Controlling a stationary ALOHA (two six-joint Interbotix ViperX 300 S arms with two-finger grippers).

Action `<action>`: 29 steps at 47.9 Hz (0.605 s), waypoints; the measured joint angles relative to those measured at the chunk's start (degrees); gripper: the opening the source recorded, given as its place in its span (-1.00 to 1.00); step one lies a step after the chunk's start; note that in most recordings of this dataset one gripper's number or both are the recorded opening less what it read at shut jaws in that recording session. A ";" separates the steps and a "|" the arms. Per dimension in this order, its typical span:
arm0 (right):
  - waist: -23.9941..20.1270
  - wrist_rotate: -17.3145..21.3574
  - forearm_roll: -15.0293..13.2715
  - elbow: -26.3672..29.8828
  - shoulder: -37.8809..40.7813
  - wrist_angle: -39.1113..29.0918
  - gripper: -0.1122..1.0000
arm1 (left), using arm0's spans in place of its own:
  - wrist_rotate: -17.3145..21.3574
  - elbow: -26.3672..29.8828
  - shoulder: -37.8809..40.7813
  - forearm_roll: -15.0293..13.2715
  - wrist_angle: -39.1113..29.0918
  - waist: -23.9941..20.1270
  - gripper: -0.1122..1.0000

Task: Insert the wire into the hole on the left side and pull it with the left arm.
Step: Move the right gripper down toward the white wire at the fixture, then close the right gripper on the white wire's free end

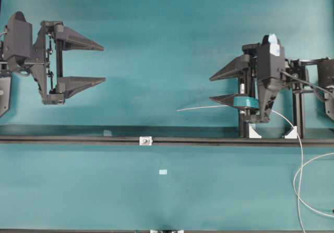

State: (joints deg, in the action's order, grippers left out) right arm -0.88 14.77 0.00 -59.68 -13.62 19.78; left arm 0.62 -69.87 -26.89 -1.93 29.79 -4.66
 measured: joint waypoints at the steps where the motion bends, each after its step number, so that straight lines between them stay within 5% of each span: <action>1: -0.09 0.00 0.00 0.18 0.35 -0.18 0.40 | 0.00 0.00 0.00 -0.09 0.00 0.09 0.59; 29: -0.62 0.09 0.00 4.13 7.65 -5.10 0.39 | 0.00 0.00 0.09 -0.09 0.00 0.00 0.59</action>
State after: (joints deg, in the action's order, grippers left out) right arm -1.49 14.85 0.00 -55.55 -5.98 14.68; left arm 0.62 -69.87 -26.81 -2.02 29.79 -4.66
